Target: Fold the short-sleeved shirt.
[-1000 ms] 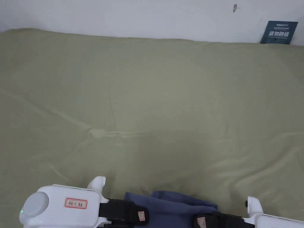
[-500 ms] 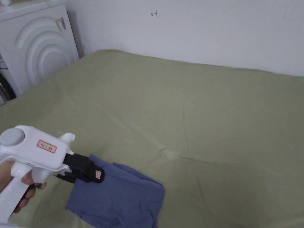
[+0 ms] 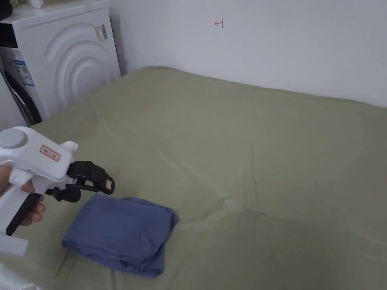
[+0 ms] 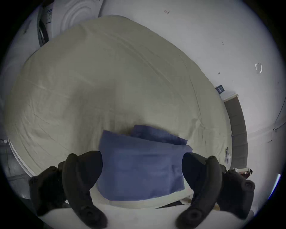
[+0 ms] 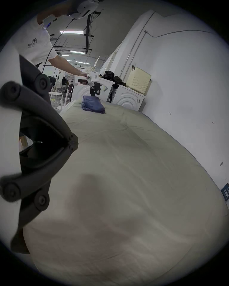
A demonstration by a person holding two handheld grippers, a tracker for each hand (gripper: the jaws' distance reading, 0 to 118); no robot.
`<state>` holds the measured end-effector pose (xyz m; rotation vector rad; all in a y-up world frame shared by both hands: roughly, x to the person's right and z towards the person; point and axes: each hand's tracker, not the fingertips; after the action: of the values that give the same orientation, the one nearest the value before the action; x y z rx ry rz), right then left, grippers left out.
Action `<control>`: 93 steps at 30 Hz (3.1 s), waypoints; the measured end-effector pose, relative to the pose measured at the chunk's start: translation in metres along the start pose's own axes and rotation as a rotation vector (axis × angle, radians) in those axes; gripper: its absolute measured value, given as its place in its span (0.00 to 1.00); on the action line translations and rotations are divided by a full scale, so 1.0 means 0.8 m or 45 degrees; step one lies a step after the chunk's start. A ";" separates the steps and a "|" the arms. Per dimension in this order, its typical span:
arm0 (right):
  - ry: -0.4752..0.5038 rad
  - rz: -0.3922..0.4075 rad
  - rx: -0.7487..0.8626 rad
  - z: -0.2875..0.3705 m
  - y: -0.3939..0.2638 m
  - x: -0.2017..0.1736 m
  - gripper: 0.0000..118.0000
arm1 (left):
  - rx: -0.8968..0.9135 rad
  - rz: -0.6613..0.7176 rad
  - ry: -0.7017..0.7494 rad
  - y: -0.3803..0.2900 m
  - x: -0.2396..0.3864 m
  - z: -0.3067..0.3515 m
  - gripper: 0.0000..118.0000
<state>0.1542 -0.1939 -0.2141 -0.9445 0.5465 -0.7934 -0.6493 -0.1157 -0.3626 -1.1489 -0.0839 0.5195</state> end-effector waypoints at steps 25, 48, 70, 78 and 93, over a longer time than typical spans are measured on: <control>-0.740 0.924 0.773 0.092 0.002 -0.224 0.00 | 0.786 -0.405 -0.165 -0.253 0.428 0.070 0.01; -0.755 1.065 1.111 0.120 -0.015 -0.289 0.00 | 1.229 -0.775 0.063 -0.346 0.559 0.083 0.02; -0.845 1.054 1.148 0.138 -0.014 -0.294 0.99 | 1.329 -0.704 0.206 -0.348 0.570 0.087 1.00; -0.827 1.029 1.146 0.143 -0.013 -0.294 0.99 | 1.240 -0.679 0.102 -0.350 0.569 0.092 1.00; -0.771 1.019 1.141 0.145 -0.019 -0.290 0.99 | 1.174 -0.756 0.197 -0.364 0.585 0.109 1.00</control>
<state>0.0920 0.0429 -0.1266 -0.0543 -0.0232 0.0398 -0.1643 0.0725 -0.1604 -0.2208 -0.0389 -0.0869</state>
